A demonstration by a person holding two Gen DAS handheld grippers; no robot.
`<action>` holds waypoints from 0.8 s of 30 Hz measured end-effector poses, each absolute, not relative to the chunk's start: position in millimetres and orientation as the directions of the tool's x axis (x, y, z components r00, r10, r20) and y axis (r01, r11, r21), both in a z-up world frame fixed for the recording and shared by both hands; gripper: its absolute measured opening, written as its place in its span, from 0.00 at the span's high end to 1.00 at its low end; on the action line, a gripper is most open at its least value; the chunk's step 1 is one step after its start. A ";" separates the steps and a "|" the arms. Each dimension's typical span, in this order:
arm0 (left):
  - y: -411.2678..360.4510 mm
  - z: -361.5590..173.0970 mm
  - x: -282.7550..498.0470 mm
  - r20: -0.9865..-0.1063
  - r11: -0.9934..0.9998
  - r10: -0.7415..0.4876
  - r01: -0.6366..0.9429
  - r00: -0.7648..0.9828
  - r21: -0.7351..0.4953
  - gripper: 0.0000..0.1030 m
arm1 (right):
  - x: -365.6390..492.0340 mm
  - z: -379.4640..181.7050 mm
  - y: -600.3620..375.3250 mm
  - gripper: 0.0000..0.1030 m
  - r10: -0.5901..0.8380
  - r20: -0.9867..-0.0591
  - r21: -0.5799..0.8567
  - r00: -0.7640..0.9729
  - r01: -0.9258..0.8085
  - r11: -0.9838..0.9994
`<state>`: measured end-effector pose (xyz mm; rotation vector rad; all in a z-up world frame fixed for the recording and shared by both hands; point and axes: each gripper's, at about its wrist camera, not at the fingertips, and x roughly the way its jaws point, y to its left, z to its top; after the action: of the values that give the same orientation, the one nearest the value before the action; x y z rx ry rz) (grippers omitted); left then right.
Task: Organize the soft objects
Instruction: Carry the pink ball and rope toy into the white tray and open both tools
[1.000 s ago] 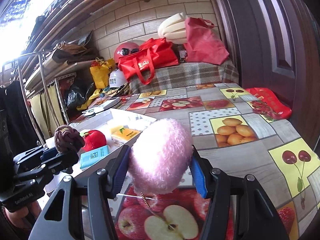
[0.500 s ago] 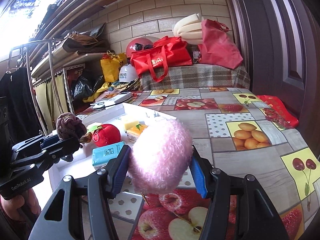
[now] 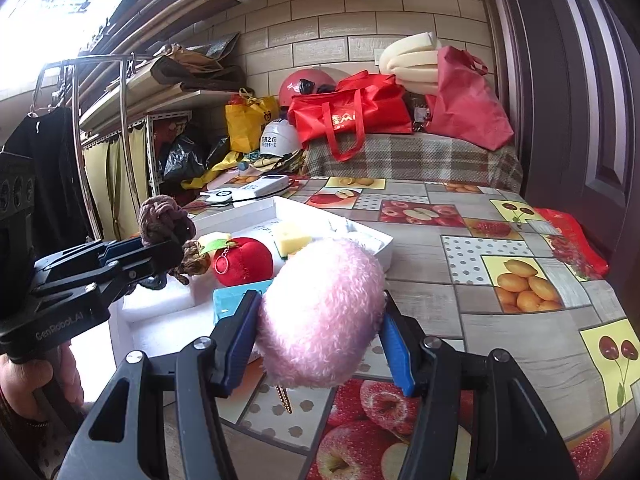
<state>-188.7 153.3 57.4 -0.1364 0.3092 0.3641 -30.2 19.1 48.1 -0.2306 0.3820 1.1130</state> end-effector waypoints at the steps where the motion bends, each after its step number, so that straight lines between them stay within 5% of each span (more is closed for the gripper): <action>1: 155.5 57.5 -189.1 -0.322 0.924 0.332 -0.374 0.887 -0.077 0.75 | -31.1 47.9 19.9 0.44 0.826 -0.412 0.007 0.385 -0.905 0.425; 24: 179.2 55.0 -196.3 -0.335 0.898 0.353 -0.417 0.874 -0.140 0.75 | -53.1 44.7 49.8 0.44 0.838 -0.429 -0.044 0.338 -0.934 0.354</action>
<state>-196.3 179.2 55.0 -0.2117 0.3083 0.4055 -53.1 49.8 44.7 -0.3055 0.3620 1.1773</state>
